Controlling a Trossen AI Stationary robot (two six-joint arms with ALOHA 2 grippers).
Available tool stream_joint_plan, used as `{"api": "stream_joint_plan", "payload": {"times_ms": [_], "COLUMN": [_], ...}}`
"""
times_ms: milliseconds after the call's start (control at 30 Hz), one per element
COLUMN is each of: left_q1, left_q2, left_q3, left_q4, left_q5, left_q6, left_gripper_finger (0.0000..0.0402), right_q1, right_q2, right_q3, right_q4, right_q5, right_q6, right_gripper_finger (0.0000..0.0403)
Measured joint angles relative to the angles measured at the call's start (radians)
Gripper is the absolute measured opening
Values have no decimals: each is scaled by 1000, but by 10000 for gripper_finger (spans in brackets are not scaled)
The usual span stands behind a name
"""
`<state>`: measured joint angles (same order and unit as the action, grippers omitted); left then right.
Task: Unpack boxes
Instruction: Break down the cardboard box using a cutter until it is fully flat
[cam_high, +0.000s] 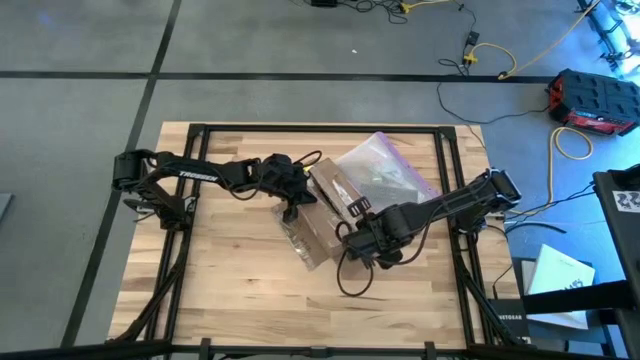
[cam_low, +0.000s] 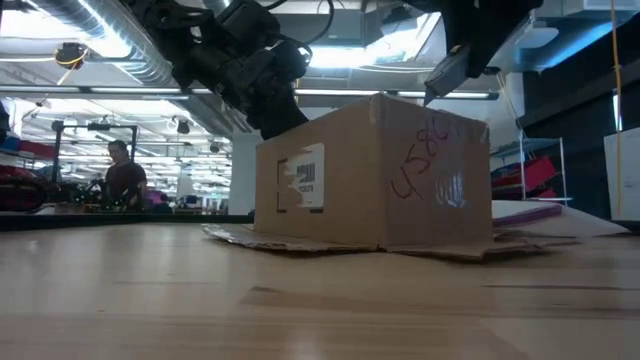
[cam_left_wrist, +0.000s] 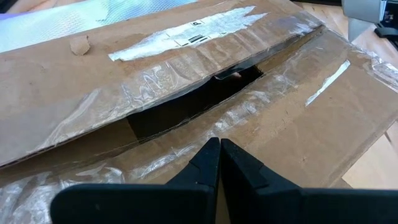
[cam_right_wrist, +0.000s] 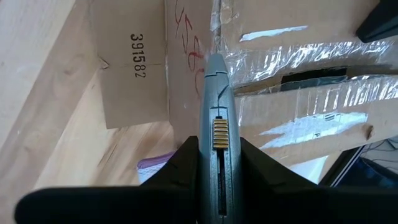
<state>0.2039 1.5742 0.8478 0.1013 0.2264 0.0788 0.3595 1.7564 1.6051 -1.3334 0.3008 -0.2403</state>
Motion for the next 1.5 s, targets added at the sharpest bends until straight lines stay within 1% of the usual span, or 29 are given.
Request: {"api": "stream_joint_plan", "payload": {"times_ms": [433,733,1000,1167,1333,1500], "left_q1": [0,0,1,2,1,1], "left_q2": [0,0,0,0,-2,-2], "left_q3": [0,0,0,-16,-44,-50], "left_q4": [1,1,1,5,22,19], "left_q5": [0,0,1,72,85,99], "left_q6": [0,27,38,39,42,38], "left_gripper_finger": [0,0,0,0,0,0], "right_q1": [-14,-16,-29,-35,-36,-41], "right_q2": [-9,-59,-78,-99,-120,-122], "right_q3": [-3,-76,-98,-124,-160,-166], "right_q4": [-46,5,15,14,52,61], "right_q5": [2,6,4,5,11,11], "right_q6": [-9,-35,-75,-85,-118,-140], "right_gripper_finger": [55,55,55,55,55,55]}}
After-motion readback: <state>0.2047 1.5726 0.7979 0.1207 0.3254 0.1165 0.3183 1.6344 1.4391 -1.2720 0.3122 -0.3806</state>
